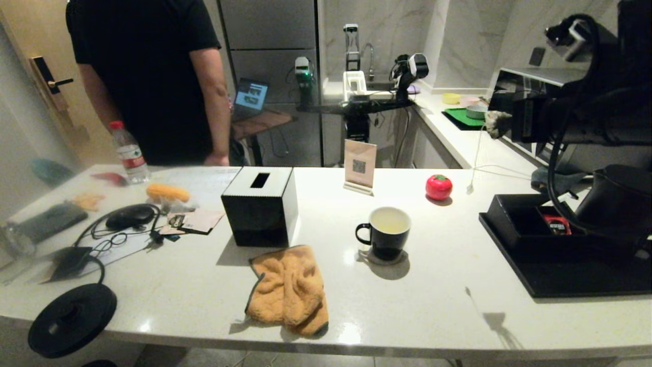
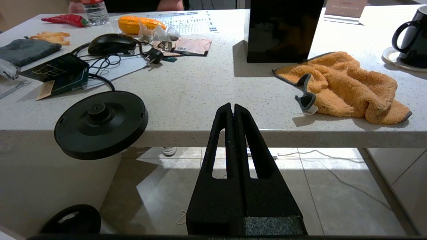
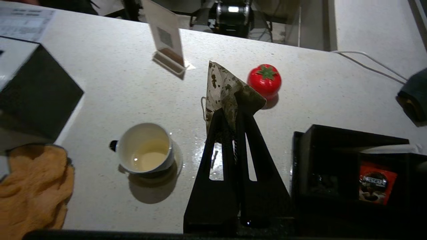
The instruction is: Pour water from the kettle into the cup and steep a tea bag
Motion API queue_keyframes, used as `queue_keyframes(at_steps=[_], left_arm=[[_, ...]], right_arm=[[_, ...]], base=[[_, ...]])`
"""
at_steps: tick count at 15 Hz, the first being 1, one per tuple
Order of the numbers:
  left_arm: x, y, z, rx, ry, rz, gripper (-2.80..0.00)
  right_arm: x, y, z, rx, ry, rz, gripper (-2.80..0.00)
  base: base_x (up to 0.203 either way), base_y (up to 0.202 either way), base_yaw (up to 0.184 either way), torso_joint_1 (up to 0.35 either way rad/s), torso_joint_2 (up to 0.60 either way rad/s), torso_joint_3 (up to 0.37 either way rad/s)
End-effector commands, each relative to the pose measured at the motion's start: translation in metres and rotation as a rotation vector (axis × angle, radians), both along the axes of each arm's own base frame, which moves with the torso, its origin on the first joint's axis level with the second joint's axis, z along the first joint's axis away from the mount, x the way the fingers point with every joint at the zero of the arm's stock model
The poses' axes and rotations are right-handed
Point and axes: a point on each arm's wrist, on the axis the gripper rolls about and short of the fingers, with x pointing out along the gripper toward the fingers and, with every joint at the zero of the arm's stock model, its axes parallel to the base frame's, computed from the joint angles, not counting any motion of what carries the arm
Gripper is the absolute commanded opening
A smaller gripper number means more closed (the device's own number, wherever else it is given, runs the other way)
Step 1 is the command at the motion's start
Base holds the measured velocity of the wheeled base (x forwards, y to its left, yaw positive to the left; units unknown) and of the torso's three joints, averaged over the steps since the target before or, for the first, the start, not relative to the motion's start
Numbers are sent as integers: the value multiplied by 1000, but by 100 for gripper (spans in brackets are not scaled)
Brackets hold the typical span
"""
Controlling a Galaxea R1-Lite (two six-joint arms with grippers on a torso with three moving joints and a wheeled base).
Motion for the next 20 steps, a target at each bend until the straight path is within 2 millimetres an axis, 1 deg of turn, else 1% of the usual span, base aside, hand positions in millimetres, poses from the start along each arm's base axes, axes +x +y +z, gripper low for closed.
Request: queue_keyframes(at_steps=[1,7,20], left_arm=[[0,0,0,0,1,0,-280],[0,0,0,0,0,0,-280],[0,0,0,1,0,-3,-280]], right_arm=[[-9,10,4,5,-15,45,-280],[-26,37,6,8,-19,161,-280],[-45,68,3,5,-9,300,-280]], base=[[0,0,0,0,0,0],[0,0,0,0,0,0],[0,0,0,0,0,0]])
